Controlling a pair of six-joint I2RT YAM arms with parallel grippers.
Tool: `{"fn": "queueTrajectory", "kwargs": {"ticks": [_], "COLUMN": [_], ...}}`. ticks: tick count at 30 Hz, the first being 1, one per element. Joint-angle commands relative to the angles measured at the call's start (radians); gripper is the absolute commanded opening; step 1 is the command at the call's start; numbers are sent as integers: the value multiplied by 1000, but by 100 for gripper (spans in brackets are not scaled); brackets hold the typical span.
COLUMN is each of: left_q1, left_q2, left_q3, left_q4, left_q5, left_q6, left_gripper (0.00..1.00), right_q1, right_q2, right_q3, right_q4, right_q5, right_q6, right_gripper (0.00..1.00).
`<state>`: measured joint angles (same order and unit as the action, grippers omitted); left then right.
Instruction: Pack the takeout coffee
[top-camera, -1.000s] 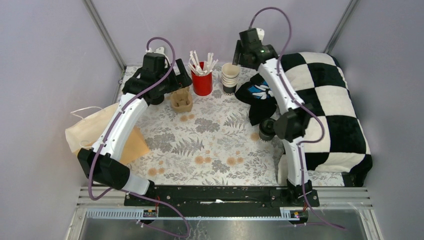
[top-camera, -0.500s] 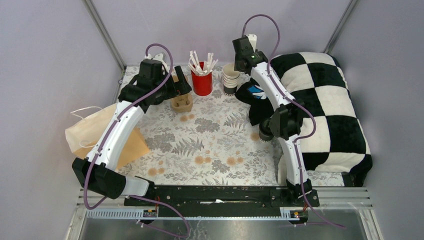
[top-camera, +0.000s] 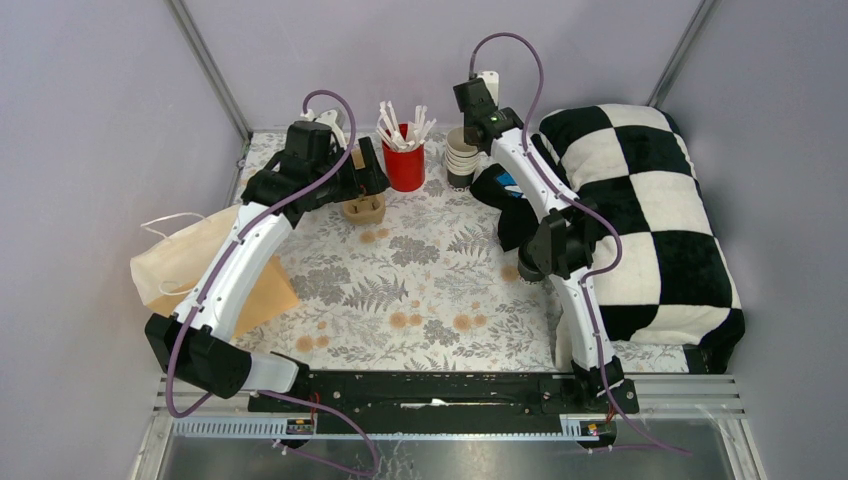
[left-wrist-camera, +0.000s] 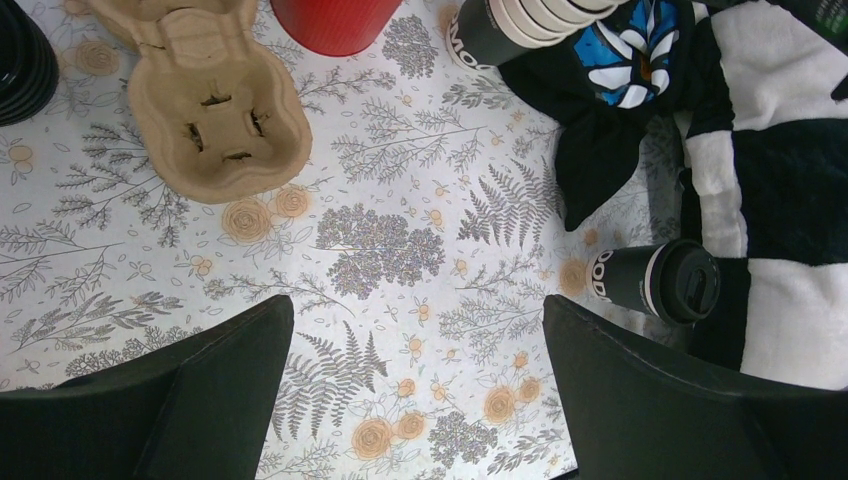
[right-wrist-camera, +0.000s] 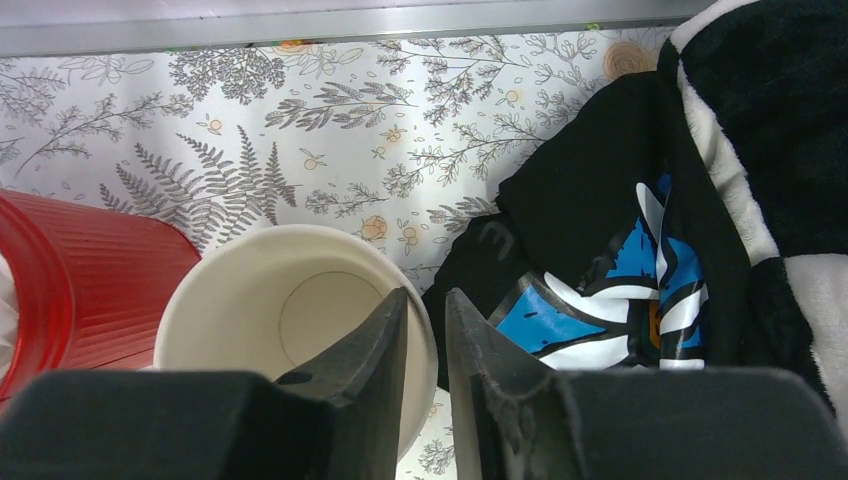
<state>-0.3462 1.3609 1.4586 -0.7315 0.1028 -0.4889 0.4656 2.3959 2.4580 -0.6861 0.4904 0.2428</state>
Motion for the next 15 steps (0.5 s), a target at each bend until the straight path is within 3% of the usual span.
{"fn": "queueTrajectory", "kwargs": {"ticks": [1,6,15], "left_q1": [-18,-28,-34], "left_q2": [1,0,-2], "left_q3": [29,30,36], "left_q4": [36,29,29], "left_q5": [-12,-27,-29], "left_q6": [37,47,49], "left_gripper": [99,99,99], "right_q1": [11,13,36], "right_q2": [6,5,-39], "right_q3": [48,53,68], "right_q4": [20,16,4], "right_q5": [49,50,32], "right_q6": [-13,-15,-38], "right_gripper": [25,11,0]}}
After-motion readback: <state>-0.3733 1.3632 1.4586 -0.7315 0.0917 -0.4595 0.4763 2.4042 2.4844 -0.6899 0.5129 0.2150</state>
